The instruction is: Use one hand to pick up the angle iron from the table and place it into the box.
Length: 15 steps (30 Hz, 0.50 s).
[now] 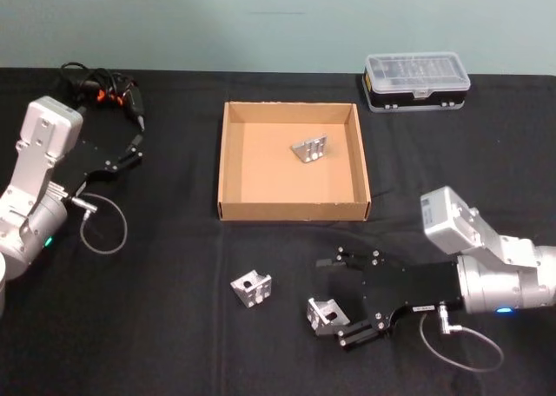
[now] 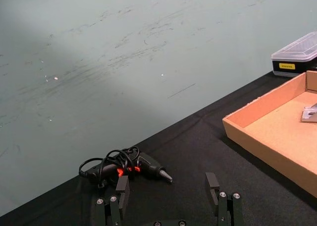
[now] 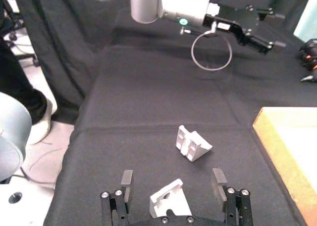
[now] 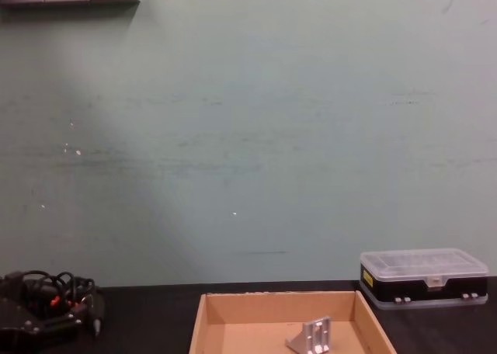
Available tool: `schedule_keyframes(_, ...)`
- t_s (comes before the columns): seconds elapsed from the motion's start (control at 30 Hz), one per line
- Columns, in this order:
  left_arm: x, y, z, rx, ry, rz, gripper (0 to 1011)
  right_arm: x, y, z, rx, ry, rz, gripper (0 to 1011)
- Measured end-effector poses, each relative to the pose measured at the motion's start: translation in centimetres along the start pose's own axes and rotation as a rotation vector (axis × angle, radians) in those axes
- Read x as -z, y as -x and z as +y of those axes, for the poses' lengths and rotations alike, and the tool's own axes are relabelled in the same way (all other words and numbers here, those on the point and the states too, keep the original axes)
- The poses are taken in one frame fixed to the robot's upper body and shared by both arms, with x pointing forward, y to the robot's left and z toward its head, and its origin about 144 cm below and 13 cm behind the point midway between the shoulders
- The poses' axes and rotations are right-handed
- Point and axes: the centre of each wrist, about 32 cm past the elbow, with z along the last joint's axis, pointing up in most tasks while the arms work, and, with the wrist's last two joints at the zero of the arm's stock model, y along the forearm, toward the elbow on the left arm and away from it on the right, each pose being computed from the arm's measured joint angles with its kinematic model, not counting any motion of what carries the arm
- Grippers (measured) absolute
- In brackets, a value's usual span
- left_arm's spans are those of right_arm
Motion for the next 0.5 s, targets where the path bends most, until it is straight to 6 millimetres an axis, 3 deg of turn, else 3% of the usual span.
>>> schedule_keyframes(0.5, 0.0, 0.0, 0.0, 0.0, 0.0, 0.0, 1000, 0.3, -0.1, 1.6, -0.004, 0.066, -0.002, 1002)
